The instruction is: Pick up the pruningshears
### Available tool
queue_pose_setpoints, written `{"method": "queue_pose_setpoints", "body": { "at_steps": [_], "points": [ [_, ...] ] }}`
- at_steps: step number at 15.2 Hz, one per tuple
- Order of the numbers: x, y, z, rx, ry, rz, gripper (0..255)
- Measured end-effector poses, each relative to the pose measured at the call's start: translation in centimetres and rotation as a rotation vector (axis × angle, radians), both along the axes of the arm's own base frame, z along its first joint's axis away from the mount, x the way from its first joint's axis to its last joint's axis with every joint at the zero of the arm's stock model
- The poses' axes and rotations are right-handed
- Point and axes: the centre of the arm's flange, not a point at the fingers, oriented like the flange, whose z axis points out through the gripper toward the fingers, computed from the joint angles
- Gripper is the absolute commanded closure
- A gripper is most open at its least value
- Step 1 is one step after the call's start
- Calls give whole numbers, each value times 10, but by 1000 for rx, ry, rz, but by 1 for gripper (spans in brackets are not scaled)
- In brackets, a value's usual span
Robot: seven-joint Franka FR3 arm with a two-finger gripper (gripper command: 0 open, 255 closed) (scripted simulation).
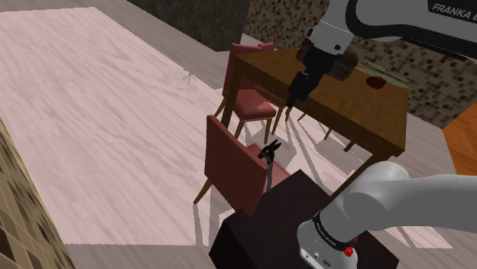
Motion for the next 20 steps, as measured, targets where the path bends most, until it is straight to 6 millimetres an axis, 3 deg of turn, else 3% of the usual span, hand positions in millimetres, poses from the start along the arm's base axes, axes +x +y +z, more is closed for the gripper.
{"method": "queue_pose_setpoints", "body": {
  "at_steps": [2,4,14,18,20],
  "points": [
    [5,0,-5,-3,11,3,0],
    [16,0,-24,-14,50,11,0],
    [81,6,-159,-81,286,64,0],
    [102,7,-213,-108,381,85,0],
    [101,5,-235,-117,412,92,0]
  ]
}}
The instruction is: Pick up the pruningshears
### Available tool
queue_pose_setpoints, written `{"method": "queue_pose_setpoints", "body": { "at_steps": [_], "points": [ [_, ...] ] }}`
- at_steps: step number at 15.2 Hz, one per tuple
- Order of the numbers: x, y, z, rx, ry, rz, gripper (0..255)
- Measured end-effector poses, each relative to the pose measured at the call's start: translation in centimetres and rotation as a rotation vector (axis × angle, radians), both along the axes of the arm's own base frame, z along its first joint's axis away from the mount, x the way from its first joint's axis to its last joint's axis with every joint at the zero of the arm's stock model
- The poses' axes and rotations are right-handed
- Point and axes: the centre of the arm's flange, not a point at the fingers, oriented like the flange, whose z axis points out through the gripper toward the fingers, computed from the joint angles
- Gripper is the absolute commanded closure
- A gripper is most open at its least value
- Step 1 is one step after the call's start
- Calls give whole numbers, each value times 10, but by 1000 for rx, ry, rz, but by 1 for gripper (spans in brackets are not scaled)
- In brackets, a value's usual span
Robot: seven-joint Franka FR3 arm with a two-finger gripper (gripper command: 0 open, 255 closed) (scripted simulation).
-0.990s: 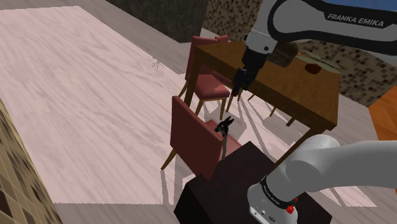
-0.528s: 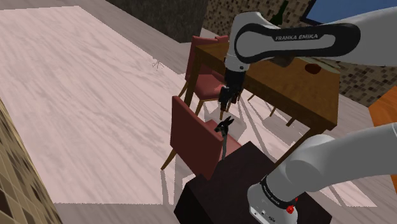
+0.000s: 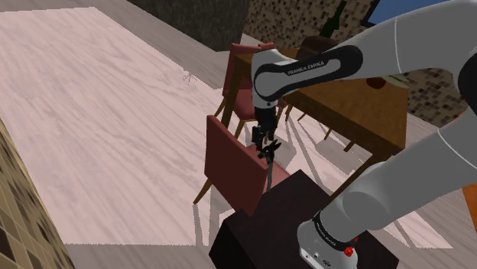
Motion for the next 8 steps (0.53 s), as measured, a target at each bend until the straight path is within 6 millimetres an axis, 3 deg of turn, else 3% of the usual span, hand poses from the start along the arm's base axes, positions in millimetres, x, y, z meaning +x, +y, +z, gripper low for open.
{"method": "queue_pose_setpoints", "body": {
  "at_steps": [7,8],
  "points": [
    [2,0,-42,-3,10,3,0],
    [2,0,-43,-3,10,3,255]
  ]
}}
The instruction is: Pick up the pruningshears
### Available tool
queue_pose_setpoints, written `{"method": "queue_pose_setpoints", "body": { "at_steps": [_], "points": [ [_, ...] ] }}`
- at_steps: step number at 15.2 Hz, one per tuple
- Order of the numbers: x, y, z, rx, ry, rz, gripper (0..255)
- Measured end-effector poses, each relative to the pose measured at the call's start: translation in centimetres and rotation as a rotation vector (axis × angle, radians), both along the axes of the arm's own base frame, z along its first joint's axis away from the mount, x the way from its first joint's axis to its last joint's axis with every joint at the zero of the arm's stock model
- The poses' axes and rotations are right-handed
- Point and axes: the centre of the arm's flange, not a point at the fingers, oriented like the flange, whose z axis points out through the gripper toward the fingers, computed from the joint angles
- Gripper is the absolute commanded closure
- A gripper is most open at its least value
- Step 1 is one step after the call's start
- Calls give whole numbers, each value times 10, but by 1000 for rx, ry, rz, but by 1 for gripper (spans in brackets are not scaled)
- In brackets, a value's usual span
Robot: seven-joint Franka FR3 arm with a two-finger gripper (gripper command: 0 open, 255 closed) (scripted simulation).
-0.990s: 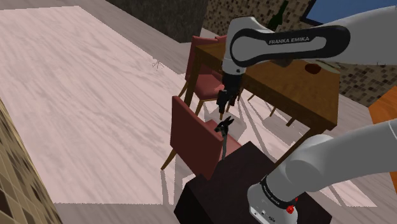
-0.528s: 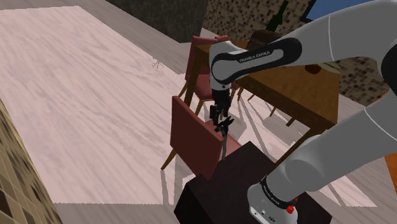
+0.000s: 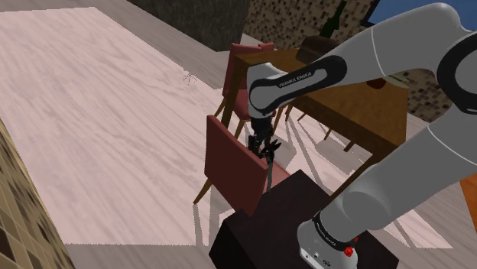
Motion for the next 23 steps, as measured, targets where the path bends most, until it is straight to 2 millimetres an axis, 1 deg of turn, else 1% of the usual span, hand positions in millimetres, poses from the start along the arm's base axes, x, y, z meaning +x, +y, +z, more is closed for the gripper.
{"method": "queue_pose_setpoints", "body": {
  "at_steps": [9,11,17,23],
  "points": [
    [0,1,-2,0,-1,0,255],
    [0,0,1,0,-1,0,255],
    [0,0,28,0,-1,0,255],
    [0,1,61,0,-1,0,255]
  ]
}}
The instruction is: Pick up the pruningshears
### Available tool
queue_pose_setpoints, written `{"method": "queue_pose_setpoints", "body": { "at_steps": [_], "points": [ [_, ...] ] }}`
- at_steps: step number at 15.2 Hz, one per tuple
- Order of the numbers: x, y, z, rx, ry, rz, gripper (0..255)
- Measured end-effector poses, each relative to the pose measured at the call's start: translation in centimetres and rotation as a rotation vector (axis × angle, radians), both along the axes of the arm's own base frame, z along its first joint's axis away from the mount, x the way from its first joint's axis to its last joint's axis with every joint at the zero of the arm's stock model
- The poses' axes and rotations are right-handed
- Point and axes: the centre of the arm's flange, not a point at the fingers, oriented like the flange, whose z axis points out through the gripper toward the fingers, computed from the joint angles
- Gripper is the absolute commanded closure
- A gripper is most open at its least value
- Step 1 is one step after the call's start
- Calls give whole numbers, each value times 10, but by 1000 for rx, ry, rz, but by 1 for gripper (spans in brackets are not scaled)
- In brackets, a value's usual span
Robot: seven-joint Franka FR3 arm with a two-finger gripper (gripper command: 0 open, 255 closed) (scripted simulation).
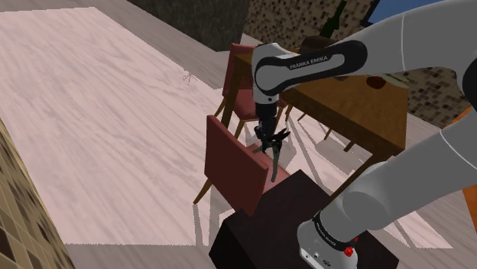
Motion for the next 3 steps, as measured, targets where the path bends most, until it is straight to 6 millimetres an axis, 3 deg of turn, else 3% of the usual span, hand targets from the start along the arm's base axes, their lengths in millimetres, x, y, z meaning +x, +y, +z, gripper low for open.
{"method": "queue_pose_setpoints", "body": {
  "at_steps": [3],
  "points": [
    [1,0,15,0,0,0,255]
  ]
}}
